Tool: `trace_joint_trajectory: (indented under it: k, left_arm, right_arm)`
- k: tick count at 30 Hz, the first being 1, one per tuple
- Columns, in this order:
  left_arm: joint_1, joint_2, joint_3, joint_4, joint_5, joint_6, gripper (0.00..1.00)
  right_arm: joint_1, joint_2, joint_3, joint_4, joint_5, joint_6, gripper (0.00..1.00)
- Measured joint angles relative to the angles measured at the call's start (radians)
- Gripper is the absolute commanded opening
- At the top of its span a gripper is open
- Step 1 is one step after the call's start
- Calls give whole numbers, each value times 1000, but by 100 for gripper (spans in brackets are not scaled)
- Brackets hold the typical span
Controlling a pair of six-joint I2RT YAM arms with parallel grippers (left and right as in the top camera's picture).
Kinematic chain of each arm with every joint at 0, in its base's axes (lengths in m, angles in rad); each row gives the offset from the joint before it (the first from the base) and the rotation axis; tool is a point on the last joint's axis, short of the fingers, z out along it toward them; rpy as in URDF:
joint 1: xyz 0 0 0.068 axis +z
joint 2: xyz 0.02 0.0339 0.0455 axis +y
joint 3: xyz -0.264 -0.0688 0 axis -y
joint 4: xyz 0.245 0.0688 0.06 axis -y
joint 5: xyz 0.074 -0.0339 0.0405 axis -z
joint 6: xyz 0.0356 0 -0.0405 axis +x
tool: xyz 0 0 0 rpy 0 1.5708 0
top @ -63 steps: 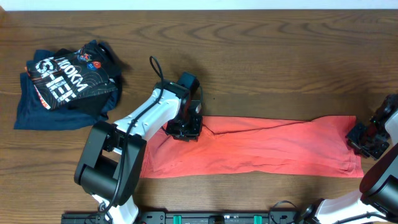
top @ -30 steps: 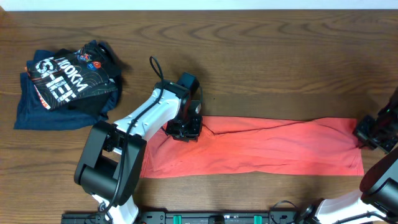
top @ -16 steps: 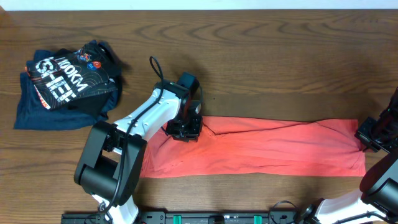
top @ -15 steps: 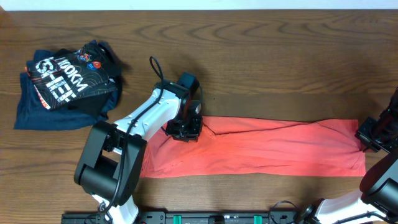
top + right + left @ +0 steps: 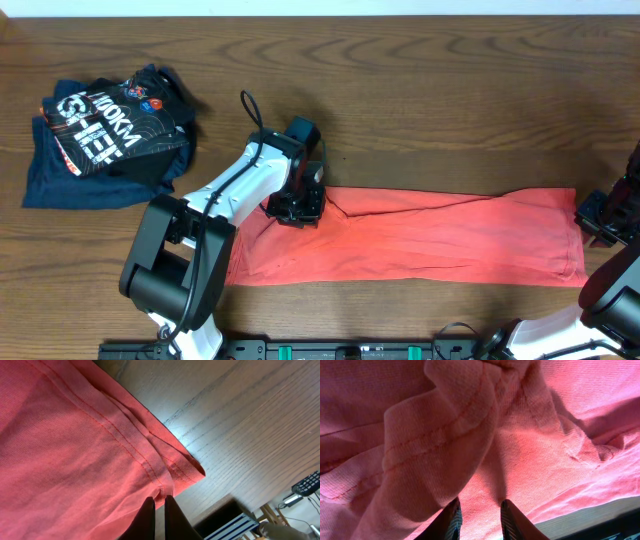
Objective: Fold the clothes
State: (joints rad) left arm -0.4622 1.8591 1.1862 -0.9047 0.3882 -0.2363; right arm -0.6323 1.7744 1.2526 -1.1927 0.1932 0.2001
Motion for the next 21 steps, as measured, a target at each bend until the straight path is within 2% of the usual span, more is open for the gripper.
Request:
trace_joint_trajectory:
  k: [1, 5, 12, 16, 21]
  left_arm:
    - [0, 0, 0, 0, 0, 0, 29]
    - [0, 0, 0, 0, 0, 0, 29]
    - [0, 0, 0, 0, 0, 0, 29]
    - [0, 0, 0, 0, 0, 0, 29]
    - [0, 0, 0, 3, 0, 0, 29]
  right_arm:
    - [-1, 0, 0, 0, 0, 4, 26]
    - [-6, 0, -2, 20, 1, 6, 38]
    - [-11, 0, -88, 224, -19, 0, 59]
    - [-11, 0, -170, 295, -29, -23, 64]
    - [-11, -3, -253, 350, -68, -64, 64]
